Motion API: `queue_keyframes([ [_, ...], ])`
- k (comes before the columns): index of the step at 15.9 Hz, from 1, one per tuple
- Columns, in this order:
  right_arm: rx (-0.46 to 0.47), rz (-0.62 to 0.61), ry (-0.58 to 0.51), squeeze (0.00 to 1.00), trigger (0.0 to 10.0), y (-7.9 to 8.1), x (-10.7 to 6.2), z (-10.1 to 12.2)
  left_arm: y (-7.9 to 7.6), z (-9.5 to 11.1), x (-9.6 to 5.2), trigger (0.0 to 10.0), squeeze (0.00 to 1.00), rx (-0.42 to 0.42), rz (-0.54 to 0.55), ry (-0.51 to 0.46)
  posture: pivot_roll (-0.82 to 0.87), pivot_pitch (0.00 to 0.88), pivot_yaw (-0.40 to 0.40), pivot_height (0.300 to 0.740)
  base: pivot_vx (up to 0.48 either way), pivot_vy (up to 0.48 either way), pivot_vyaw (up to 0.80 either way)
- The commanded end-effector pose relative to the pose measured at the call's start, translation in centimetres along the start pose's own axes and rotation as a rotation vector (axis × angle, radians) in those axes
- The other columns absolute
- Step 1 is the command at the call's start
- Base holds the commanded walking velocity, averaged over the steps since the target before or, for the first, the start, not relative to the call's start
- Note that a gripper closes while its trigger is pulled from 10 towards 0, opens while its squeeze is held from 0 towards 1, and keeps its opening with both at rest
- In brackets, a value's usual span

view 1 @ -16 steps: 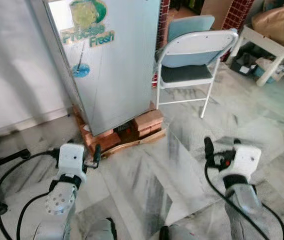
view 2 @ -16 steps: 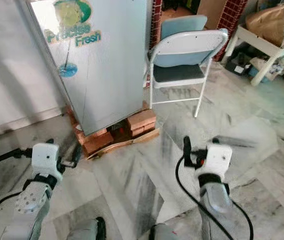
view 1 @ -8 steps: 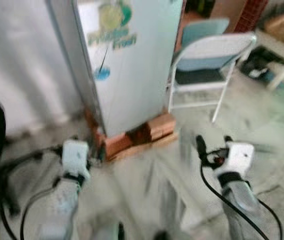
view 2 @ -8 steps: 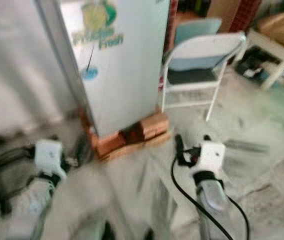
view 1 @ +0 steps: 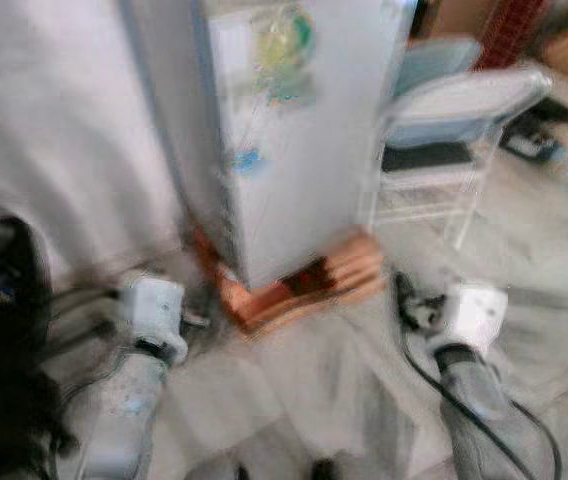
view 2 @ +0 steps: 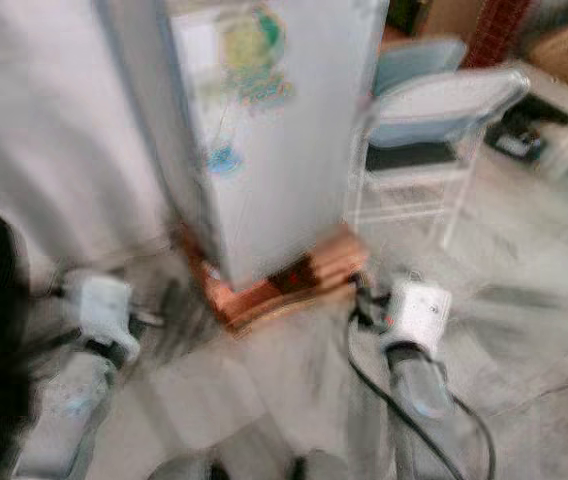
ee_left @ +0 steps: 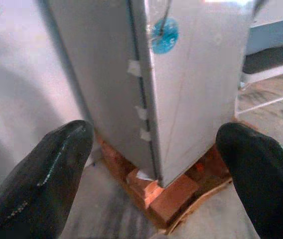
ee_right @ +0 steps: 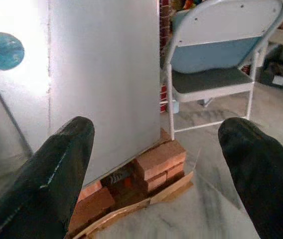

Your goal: Restocking fridge

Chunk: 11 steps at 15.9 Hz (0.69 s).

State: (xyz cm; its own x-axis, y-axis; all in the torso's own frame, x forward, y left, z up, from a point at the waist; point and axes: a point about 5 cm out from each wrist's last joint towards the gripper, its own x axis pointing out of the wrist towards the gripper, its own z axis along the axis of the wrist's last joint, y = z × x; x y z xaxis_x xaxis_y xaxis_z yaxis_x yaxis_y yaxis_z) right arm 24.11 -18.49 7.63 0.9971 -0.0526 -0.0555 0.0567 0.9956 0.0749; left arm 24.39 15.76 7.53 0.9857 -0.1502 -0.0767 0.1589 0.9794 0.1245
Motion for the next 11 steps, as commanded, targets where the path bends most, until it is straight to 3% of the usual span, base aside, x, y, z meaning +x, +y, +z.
queue_keyframes([
  [1, 0.016, 0.035, -0.025, 0.00, 10.0, 0.73, 0.21, 0.55, 0.80, 0.14, 0.00, 10.0, 0.00, 0.016, 0.009, -0.002, 0.07, 0.096, -0.025, 0.740, 0.247, 0.412, 0.00],
  [11, 0.033, 0.041, -0.017, 0.00, 10.0, 0.94, 0.32, 0.55, 0.32, -0.31, -0.20, 10.0, 0.00, 0.011, 0.004, 0.020, 0.08, 0.107, -0.033, 0.740, 0.249, 0.411, -0.78],
])
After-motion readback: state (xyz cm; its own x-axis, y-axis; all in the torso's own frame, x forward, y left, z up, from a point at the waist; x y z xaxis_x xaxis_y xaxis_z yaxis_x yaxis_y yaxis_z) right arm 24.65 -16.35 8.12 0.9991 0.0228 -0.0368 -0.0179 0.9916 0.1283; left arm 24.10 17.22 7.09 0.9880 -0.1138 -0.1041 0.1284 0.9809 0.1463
